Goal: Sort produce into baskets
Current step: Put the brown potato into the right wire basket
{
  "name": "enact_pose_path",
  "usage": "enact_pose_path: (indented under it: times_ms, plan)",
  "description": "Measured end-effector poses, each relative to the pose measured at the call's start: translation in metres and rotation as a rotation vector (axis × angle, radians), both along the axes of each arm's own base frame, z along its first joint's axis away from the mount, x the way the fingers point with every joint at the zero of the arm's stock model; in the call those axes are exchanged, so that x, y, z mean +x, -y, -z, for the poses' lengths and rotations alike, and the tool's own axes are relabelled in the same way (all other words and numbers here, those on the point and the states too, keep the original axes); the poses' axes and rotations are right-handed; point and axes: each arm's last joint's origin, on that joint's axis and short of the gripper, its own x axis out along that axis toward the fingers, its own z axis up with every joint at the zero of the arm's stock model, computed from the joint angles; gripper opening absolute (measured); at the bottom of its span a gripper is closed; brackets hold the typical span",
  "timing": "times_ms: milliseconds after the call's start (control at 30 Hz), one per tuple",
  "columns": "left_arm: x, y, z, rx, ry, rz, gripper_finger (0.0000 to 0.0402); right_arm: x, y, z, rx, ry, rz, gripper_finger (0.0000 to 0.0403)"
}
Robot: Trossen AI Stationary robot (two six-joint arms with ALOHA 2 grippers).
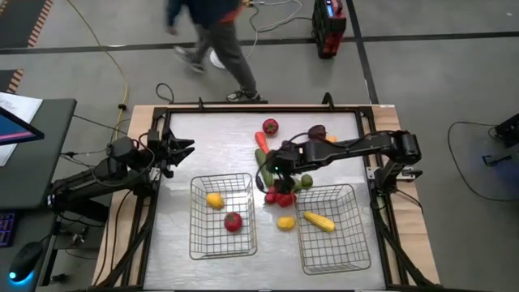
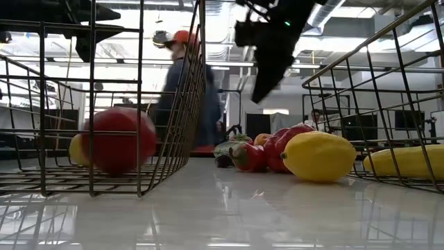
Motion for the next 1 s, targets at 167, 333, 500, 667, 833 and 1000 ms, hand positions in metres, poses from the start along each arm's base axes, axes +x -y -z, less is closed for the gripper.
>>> enact_pose_path:
  times_ms: [167,333,500,667,833,1000]
  plan:
    - [-0.001,-0.002,-0.001,0.007,0.008,-0.058,0.0133,-0.005,-0.01,0.005,0.062,-0.055,-0.07,0.0384]
    - [-0.001,-0.001,-0.001,-0.006,0.011,-0.052,0.0133,-0.007,-0.011,0.005,0.028,-0.082,-0.058,0.0384]
    - [0.0,0.0,0.0,-0.011,0.001,-0.011,0.0133,-0.01,0.009,0.006,-0.033,-0.103,0.054,0.0384]
    - [0.0,-0.001,0.0,-0.006,0.001,-0.027,0.0133,-0.008,0.027,0.007,-0.094,-0.099,0.09,0.0384]
    - [0.0,-0.001,0.0,-0.004,0.0,-0.028,0.0133,0.0,0.044,0.015,-0.111,-0.083,0.083,0.0385]
    - [0.0,-0.001,0.0,-0.005,-0.003,-0.028,0.0133,0.006,0.051,0.031,-0.131,-0.14,0.036,0.0391]
